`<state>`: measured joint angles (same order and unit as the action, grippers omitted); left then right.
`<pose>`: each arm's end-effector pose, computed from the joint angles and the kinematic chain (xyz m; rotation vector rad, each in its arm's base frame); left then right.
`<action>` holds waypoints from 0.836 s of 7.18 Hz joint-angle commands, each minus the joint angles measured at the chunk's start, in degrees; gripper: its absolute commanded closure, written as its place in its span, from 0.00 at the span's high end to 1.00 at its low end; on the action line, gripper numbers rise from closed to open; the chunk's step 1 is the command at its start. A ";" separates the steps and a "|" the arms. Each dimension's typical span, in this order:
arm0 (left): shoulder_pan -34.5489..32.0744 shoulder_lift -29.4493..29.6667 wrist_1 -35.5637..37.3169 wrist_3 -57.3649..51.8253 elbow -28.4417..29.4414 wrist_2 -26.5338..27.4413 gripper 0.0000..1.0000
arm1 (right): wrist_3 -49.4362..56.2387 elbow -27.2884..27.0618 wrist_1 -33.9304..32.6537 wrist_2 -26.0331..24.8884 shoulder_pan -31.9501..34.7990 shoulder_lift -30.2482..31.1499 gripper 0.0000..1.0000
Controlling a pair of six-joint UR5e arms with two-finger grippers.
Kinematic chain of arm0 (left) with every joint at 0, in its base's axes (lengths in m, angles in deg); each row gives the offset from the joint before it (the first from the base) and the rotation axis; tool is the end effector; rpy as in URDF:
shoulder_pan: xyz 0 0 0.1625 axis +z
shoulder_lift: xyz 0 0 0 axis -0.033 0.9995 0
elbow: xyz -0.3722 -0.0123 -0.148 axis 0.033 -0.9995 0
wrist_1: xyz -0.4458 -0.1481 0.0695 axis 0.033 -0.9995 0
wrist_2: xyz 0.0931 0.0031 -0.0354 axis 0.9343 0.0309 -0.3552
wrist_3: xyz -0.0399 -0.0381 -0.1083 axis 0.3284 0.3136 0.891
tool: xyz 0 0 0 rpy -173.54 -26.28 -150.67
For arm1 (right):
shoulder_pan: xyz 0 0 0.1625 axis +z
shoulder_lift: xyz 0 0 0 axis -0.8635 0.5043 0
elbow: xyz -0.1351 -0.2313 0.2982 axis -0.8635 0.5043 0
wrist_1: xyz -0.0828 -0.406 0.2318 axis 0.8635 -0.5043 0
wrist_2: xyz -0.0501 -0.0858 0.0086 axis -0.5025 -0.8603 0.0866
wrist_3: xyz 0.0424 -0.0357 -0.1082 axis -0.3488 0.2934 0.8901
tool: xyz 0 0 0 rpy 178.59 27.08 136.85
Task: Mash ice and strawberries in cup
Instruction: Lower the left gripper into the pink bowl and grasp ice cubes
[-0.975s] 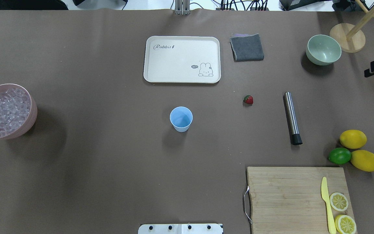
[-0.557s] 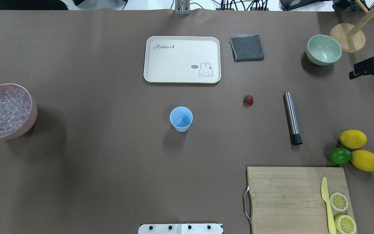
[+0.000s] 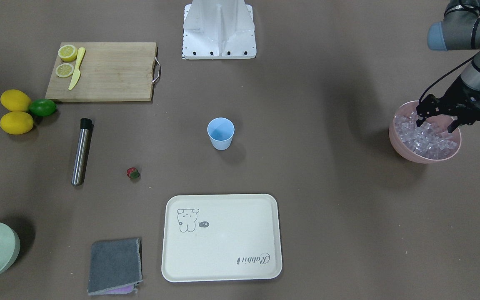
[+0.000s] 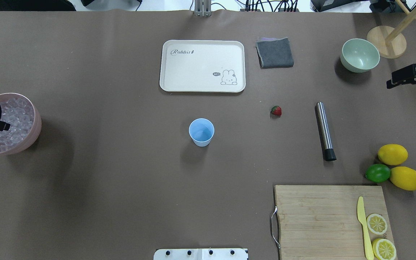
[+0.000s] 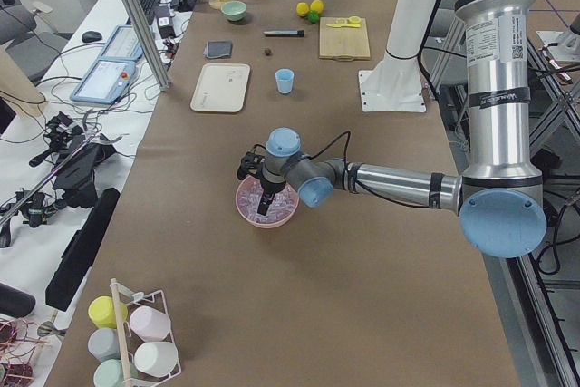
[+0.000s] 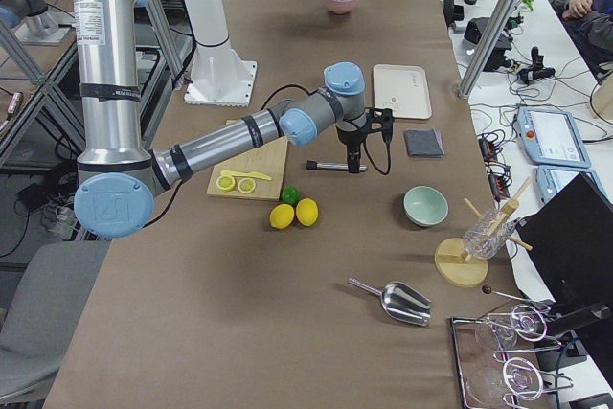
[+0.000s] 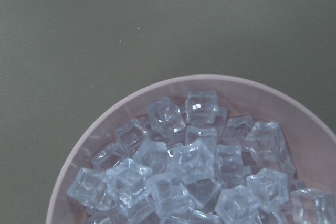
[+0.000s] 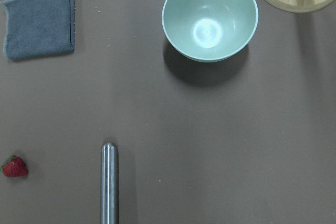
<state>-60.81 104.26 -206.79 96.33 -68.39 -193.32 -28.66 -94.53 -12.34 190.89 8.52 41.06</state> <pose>0.2219 -0.5053 0.5638 0.3129 0.7990 0.1743 -0.1540 -0.5450 0.4049 0.1786 -0.8588 0.1292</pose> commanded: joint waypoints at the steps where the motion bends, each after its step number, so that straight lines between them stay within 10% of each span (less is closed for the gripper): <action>1: 1.43 -0.23 -1.07 2.41 0.04 -0.27 0.93 | 0.00 -0.04 0.00 -0.40 -0.03 0.08 1.00; 6: 2.23 -1.10 -2.92 2.52 0.13 0.08 0.78 | 0.09 0.05 0.00 -0.83 -0.03 -0.01 1.00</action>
<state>-58.61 103.67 -209.65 99.18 -68.15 -193.27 -28.58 -94.49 -12.33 190.33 8.49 41.06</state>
